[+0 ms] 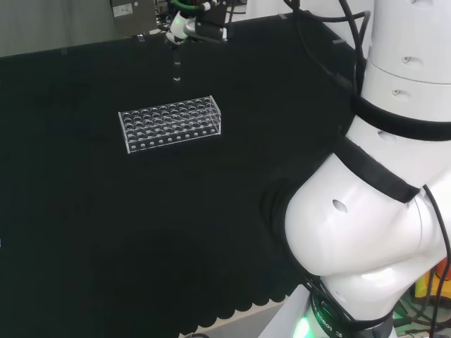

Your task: Shake the test tube.

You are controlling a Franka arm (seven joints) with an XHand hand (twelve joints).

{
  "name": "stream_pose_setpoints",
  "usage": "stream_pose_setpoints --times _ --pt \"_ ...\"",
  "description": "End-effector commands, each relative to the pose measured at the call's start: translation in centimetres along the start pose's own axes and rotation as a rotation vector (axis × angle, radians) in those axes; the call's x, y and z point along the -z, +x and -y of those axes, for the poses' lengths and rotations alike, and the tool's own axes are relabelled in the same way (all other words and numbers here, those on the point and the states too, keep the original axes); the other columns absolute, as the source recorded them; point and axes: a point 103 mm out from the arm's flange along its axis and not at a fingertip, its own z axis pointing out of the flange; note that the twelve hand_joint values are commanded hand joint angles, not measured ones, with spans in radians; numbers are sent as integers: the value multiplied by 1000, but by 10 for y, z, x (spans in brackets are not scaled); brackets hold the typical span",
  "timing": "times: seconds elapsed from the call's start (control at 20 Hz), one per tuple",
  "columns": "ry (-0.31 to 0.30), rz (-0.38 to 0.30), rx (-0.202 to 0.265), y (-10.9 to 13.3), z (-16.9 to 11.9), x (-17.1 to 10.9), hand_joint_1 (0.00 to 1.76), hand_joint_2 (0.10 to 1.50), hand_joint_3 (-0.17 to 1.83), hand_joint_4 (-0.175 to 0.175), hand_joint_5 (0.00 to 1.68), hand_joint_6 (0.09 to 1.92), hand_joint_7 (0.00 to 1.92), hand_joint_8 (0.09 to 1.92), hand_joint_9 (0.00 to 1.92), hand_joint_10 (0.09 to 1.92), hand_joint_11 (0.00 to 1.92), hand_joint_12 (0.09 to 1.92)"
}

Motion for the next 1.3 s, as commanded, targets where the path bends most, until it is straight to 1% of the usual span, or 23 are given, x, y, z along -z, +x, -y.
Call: stream_pose_setpoints --times 0.05,0.2,0.35,0.45,0.6,0.75,0.9,1.0,1.3 --pt "22 -37 107 60 2 -6 1231 673 582 -175 1350 485 1706 498 1623 582 1303 850" --pt "27 -56 152 84 4 -7 1231 673 583 -175 1350 485 1707 497 1624 582 1303 849" --pt "29 -68 181 100 8 -7 1231 672 583 -175 1351 484 1707 496 1624 582 1304 849" --pt "28 -68 191 104 10 -6 1231 672 584 -175 1351 484 1707 495 1624 583 1304 848" --pt "22 -60 179 97 10 -4 1231 672 585 -175 1351 483 1708 494 1623 583 1304 848" --pt "11 -41 143 76 10 1 1231 671 585 -175 1352 483 1708 493 1623 583 1304 847" --pt "-3 -2 89 43 10 8 1231 671 586 -175 1352 483 1708 492 1623 583 1304 846" --pt "-11 21 44 15 10 13 1231 671 586 -175 1352 482 1708 491 1623 583 1303 846" --pt "-57 65 -119 -68 14 37 1231 670 587 -175 1353 482 1708 489 1623 584 1302 845"
